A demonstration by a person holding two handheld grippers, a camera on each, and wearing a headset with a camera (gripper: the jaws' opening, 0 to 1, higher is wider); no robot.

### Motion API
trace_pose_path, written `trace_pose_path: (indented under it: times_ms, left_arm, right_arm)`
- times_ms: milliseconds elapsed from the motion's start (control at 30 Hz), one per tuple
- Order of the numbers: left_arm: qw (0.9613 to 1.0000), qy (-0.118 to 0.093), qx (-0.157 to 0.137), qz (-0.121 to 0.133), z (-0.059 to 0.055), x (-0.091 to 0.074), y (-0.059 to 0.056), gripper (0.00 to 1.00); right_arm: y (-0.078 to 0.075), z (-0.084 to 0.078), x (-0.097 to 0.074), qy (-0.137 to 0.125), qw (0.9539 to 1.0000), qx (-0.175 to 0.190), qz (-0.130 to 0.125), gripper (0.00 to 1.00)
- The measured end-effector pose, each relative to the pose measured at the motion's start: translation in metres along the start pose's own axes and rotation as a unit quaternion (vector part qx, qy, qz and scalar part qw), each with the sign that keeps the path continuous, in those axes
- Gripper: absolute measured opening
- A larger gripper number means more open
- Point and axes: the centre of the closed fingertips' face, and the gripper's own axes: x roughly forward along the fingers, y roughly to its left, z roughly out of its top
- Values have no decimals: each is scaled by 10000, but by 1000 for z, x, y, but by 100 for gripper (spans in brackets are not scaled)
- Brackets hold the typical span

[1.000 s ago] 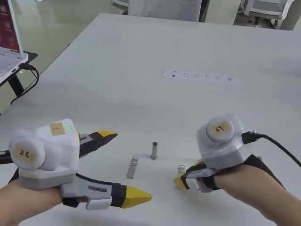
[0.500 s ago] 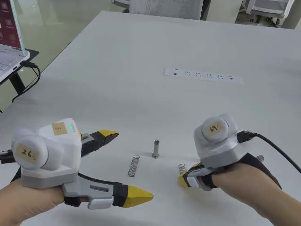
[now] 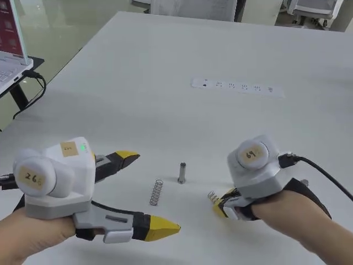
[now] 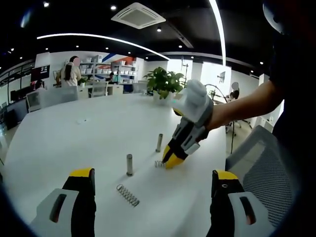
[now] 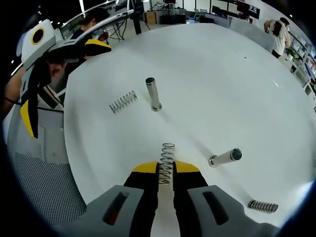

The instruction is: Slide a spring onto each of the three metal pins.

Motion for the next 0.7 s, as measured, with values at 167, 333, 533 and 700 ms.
trace_pose_path:
  times_ms: [167, 333, 533, 700]
  left_arm:
    - [10000, -4, 30, 11, 0, 1, -1, 95]
    - [10000, -73, 47, 20, 5, 1, -3, 93]
    - [9999, -122, 60, -26, 7, 1, -7, 92]
    - [9999, -114, 66, -109, 7, 3, -10, 91]
  right_arm:
    - [2, -4, -4, 21, 9998, 161, 135, 8]
    - [4, -6, -11, -101, 9994, 249, 231, 8]
    - [2, -9, -23, -160, 9994, 99, 281, 8]
    - [-1, -11, -33, -155, 9993, 2, 328, 8]
